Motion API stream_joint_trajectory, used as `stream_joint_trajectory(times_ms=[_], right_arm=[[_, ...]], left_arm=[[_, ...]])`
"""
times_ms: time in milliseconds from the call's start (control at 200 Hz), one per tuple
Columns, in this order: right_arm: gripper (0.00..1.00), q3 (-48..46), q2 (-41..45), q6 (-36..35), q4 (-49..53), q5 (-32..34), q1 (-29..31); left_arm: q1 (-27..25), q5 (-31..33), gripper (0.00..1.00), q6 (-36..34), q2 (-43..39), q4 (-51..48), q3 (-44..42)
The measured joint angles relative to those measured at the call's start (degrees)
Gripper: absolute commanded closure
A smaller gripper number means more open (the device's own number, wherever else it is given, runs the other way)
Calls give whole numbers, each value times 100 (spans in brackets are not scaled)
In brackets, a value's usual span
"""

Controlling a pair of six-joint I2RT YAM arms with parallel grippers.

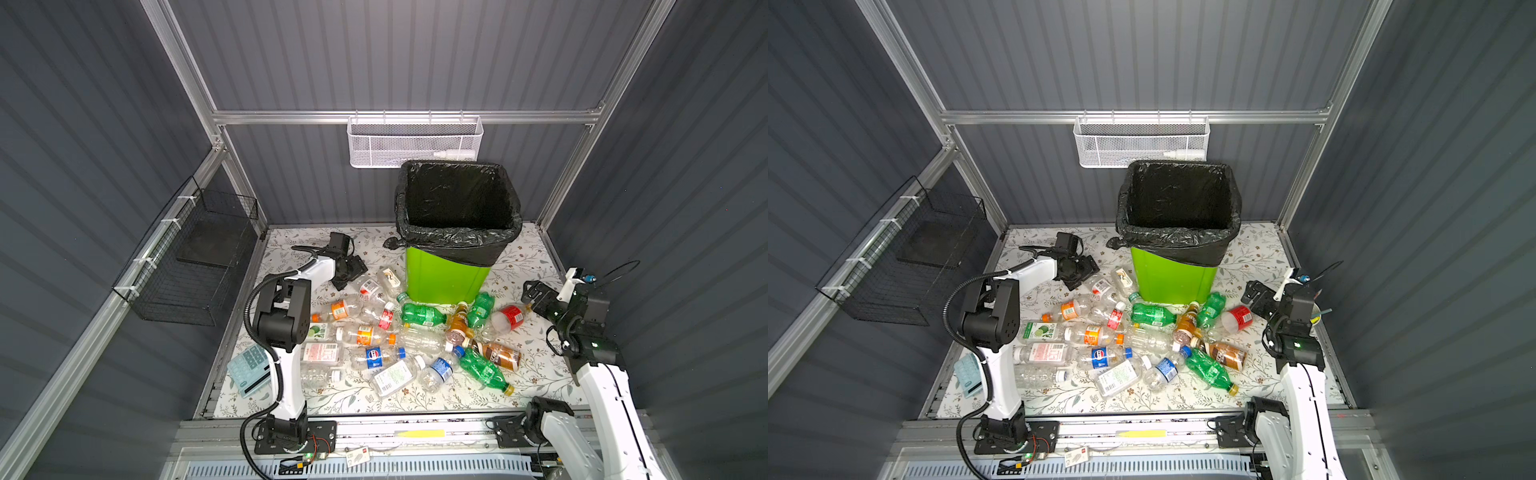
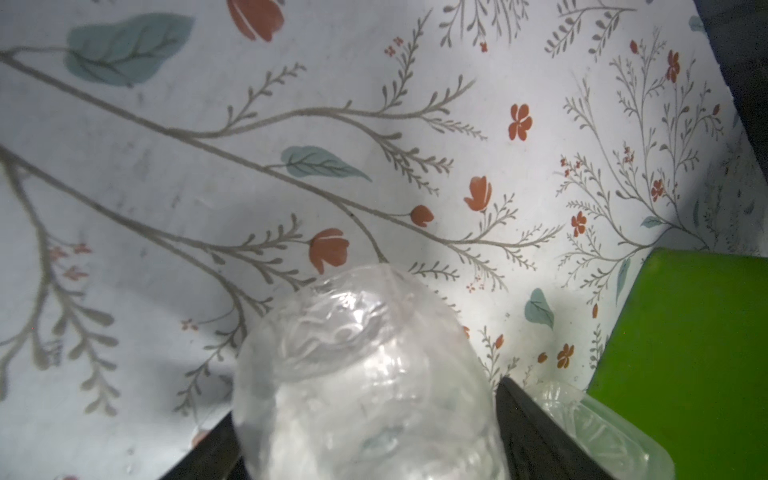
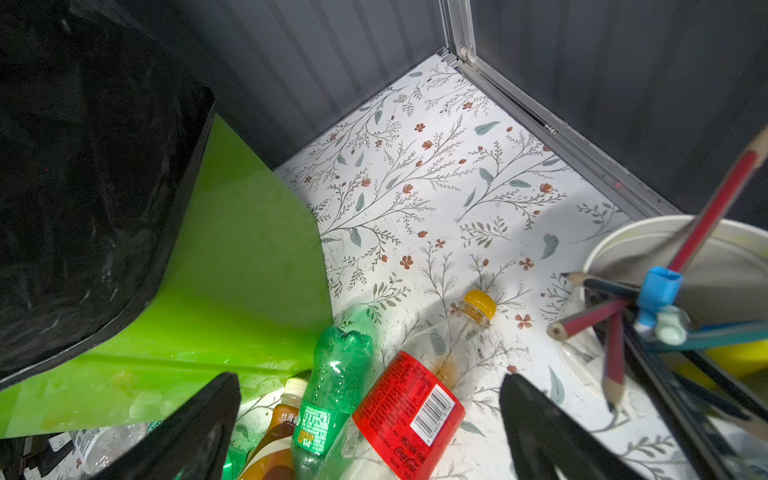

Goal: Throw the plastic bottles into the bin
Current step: 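Lift the clear bottle high with the left gripper toward the bin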

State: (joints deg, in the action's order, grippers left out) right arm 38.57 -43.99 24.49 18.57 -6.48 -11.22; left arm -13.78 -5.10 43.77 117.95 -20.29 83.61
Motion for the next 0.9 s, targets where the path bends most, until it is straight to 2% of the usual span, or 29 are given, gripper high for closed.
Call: stream_joint_trajectory(times_ms=[155,280,545,901], right_arm=[[1,0,2,-2,-13,-2,-26],[1,0,2,-4,-13,-2,-39],[1,0,4,2,-13,-26,-61],[1,22,7,9,-9,-79,-63]], left_arm=[[0,-15,35,142,0,157,2],[2,-17,41,186,-2,275,2],[125,15,41,199,-212,448,0],[310,365,40,120,-1613,894,-55]])
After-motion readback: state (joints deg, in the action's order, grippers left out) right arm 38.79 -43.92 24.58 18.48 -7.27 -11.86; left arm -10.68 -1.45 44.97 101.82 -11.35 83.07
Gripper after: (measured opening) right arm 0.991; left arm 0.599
